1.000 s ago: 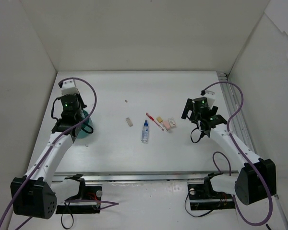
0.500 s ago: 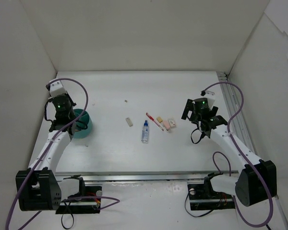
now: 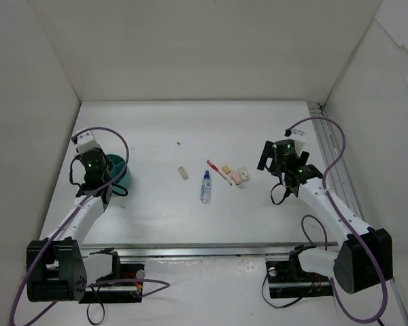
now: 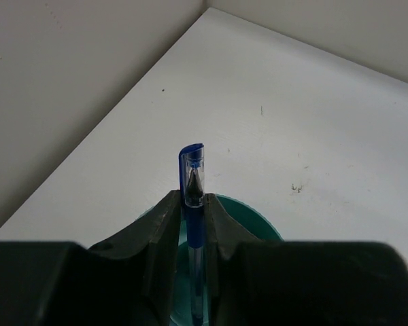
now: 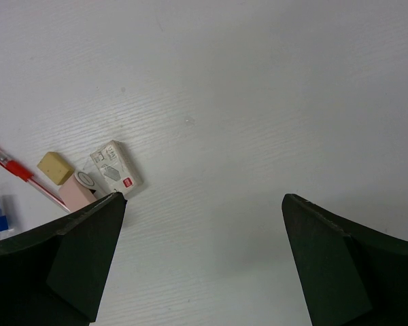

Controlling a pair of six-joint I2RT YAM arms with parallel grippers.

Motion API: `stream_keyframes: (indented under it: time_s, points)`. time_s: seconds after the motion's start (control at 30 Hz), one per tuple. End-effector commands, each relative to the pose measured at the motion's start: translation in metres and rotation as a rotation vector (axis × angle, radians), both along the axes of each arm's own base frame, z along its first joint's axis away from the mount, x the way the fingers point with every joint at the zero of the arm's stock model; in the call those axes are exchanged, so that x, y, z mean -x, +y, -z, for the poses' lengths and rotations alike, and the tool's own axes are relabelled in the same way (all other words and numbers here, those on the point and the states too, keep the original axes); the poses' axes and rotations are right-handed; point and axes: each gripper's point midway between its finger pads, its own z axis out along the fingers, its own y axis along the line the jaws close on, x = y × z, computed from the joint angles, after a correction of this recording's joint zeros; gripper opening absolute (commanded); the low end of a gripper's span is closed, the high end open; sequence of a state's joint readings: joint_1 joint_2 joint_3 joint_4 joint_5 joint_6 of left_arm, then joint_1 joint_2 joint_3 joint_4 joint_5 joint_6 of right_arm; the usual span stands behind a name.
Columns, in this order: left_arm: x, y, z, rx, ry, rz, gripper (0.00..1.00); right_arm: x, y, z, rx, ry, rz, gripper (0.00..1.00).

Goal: Sort the stationery into containers
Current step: Place the pen in the storage box.

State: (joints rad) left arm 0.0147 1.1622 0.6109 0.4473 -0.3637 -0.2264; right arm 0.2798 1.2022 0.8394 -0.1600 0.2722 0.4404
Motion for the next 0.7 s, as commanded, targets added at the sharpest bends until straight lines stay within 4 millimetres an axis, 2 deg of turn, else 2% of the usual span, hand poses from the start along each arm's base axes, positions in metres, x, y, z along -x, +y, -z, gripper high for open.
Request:
stream_keyframes:
  time_s: [0.0, 0.07, 0.17, 0.2, 0.23, 0.3, 0.37, 0.4, 0.43, 0.47, 0.5, 0.53, 0.57, 0.6, 0.63, 0.67]
  points:
    - [-0.001, 0.0, -0.031, 0.031, -0.117, -0.004, 0.17, -0.008, -0.001, -0.017, -0.011, -0.075, 0.005, 0.98]
    - [0.004, -0.002, -0.03, 0.05, -0.118, -0.002, 0.31, -0.009, -0.001, -0.017, -0.014, -0.076, 0.003, 0.98]
    - [0.012, -0.006, -0.033, 0.061, -0.134, 0.009, 0.41, -0.009, 0.002, -0.018, -0.02, -0.082, -0.009, 0.98]
    - [0.015, -0.007, -0.036, 0.062, -0.14, 0.012, 0.44, -0.008, 0.002, -0.018, -0.019, -0.081, -0.013, 0.98]
    - [0.017, -0.011, -0.044, 0.063, -0.159, 0.028, 0.53, -0.009, 0.004, -0.019, -0.027, -0.085, -0.024, 0.98]
    - [0.021, -0.013, -0.051, 0.063, -0.157, 0.037, 0.57, -0.01, 0.009, -0.021, -0.036, -0.093, -0.056, 0.98]
    - [0.026, -0.021, -0.067, 0.07, -0.171, 0.072, 0.69, -0.013, 0.02, -0.026, -0.05, -0.117, -0.126, 0.98]
    - [0.025, -0.03, -0.071, 0.078, -0.168, 0.116, 0.84, -0.017, 0.025, -0.03, -0.059, -0.14, -0.154, 0.98]
    - [0.028, -0.035, -0.071, 0.084, -0.138, 0.145, 0.91, -0.016, 0.032, -0.03, -0.069, -0.141, -0.196, 0.98]
    - [0.027, -0.045, -0.074, 0.095, -0.123, 0.191, 1.0, -0.017, 0.038, -0.031, -0.054, -0.141, -0.226, 0.98]
    - [0.023, -0.06, -0.092, 0.112, -0.143, 0.273, 1.0, -0.017, 0.041, -0.032, -0.048, -0.143, -0.235, 0.98]
    - [0.02, -0.079, -0.084, 0.148, -0.089, 0.334, 1.0, -0.018, 0.044, -0.031, -0.034, -0.138, -0.241, 0.98]
    - [0.015, -0.092, -0.099, 0.17, -0.102, 0.381, 1.0, -0.019, 0.045, -0.03, -0.033, -0.135, -0.235, 0.98]
    - [0.006, -0.111, -0.089, 0.218, -0.053, 0.438, 1.0, -0.02, 0.042, -0.03, -0.027, -0.137, -0.214, 0.98]
    - [0.005, -0.141, -0.081, 0.249, 0.004, 0.523, 1.0, -0.021, 0.041, -0.03, -0.028, -0.135, -0.2, 0.98]
    - [0.0, -0.158, -0.082, 0.262, 0.02, 0.569, 1.0, -0.021, 0.039, -0.029, -0.039, -0.132, -0.178, 0.98]
